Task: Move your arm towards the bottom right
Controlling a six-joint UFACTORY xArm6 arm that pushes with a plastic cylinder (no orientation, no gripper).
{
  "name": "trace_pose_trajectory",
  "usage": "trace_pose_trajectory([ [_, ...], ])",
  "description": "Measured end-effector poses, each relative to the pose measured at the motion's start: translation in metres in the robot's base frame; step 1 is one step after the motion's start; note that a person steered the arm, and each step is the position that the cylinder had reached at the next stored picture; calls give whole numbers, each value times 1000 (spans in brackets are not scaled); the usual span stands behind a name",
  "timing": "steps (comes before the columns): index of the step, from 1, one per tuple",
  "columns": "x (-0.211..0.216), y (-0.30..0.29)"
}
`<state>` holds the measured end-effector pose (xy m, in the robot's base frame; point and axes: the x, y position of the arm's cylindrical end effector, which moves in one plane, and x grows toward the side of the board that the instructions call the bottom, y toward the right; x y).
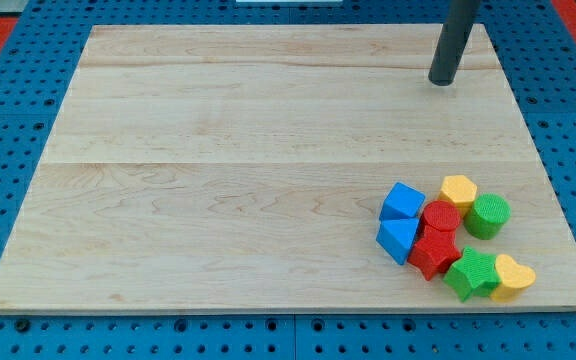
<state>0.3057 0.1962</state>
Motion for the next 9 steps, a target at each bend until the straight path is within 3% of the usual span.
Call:
trace_pose_trajectory([
  [2,-27,-4],
  [4,-21,51],
  [9,182,79],
])
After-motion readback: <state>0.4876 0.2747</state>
